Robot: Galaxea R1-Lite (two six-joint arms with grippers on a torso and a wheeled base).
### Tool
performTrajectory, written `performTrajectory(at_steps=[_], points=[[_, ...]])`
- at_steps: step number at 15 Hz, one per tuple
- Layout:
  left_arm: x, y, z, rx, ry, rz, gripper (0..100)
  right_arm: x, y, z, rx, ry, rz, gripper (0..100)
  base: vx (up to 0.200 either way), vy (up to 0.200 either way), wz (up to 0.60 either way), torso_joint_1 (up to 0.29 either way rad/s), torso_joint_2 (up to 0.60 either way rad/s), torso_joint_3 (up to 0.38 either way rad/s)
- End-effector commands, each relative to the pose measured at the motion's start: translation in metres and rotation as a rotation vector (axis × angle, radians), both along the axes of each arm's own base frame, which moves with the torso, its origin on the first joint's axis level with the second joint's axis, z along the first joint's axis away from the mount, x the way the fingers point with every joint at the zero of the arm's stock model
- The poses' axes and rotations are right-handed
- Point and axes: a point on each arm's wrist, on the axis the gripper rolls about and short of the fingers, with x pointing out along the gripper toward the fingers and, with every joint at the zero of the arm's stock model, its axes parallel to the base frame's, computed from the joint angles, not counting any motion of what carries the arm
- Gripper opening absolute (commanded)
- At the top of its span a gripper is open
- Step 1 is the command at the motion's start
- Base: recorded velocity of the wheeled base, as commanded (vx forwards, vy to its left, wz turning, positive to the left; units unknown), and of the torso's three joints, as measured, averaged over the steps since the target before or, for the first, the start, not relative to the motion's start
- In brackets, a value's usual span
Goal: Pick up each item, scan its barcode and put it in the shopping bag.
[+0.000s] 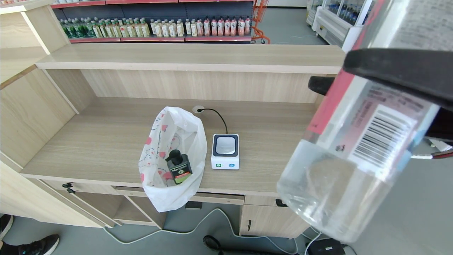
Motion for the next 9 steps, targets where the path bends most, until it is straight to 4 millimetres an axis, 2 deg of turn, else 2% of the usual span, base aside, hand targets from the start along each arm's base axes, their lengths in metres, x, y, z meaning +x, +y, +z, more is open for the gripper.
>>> performTrajectory(at_steps=[1, 9], points=[[0.000, 0.000, 0.000, 0.000, 0.000, 0.001, 100, -0.009, -0.008, -0.002, 0.001, -0.017, 0.030, 0, 0.000, 0.000, 0.00, 0.000, 0.00, 0.000], [0.000, 0.000, 0.000, 0.000, 0.000, -0.001, 100, -0.027, -0.026, -0.011, -0.027, -0.027, 0.056, 0, 0.000, 0.000, 0.00, 0.000, 0.00, 0.000]])
